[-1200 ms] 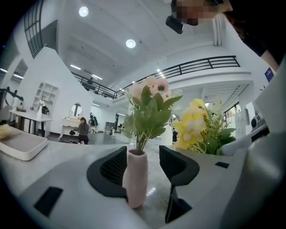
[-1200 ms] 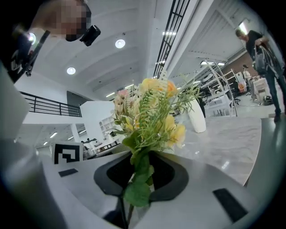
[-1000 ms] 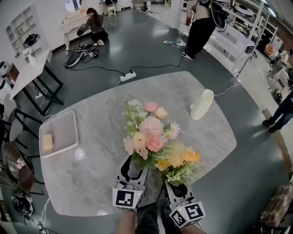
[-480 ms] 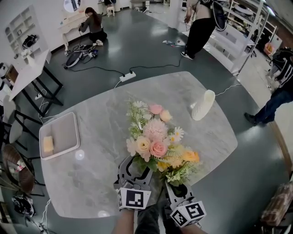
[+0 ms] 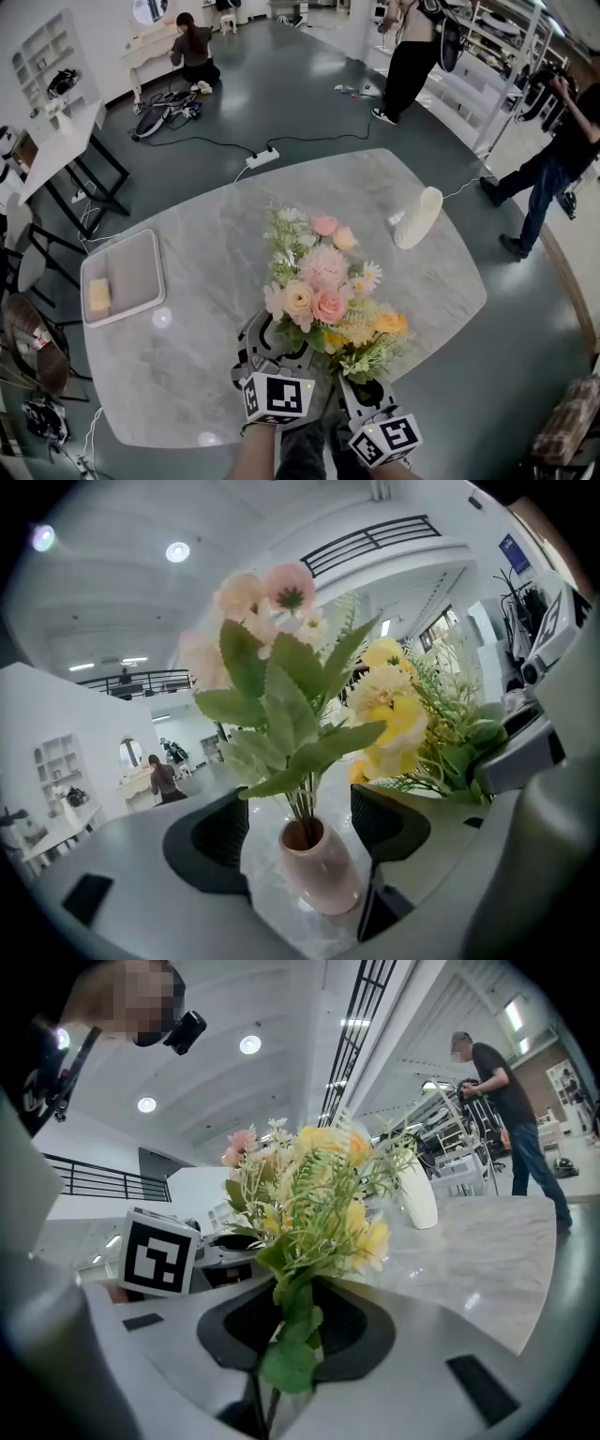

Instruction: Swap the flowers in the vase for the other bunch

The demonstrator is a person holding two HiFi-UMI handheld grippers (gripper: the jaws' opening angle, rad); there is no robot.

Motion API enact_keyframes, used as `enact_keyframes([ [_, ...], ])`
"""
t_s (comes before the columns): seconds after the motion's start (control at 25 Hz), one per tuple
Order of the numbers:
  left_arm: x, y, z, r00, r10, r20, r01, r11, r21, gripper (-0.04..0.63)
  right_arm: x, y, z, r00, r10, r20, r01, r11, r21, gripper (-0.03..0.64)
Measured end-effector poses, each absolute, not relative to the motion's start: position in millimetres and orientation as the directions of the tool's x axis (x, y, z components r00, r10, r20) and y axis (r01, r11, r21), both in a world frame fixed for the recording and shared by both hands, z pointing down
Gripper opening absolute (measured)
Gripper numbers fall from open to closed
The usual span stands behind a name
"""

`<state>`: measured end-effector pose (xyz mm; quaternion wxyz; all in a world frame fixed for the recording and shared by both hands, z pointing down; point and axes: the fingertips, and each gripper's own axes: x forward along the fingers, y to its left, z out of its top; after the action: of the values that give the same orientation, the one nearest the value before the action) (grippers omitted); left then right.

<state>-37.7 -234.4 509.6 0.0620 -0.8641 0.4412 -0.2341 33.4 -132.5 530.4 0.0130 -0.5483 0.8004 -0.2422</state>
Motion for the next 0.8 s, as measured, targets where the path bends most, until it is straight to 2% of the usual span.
enact_keyframes([
  [0.24, -29.5, -238.3, 507.2, 0.512, -0.785, 0.350, -0.699, -0.617, -0.361, 0.326, 34.2, -134.0, 529.5, -0.397, -0.882, 0.254, -0.873, 0.278, -0.400, 0.097],
  [0.36, -32.9, -237.9, 499.9, 0.505, -0.802, 0.320, -0.716, -0.596, -0.363, 0.188, 34.7, -131.5, 530.6, -0.396, -0.882, 0.255, -0.874, 0.277, -0.400, 0.097],
  [0.4, -34.3, -237.2, 498.9, 0.505, -0.804, 0.314, -0.721, -0.593, -0.359, 0.159, 34.5, -130.4, 530.9, -0.397, -0.882, 0.254, -0.874, 0.278, -0.400, 0.097],
  [0.8, -42.1, -240.6, 470.2, 0.507, -0.833, 0.222, -0.784, -0.553, -0.281, 0.095, 39.3, -132.8, 517.0, -0.396, -0.887, 0.238, -0.873, 0.283, -0.396, 0.097],
])
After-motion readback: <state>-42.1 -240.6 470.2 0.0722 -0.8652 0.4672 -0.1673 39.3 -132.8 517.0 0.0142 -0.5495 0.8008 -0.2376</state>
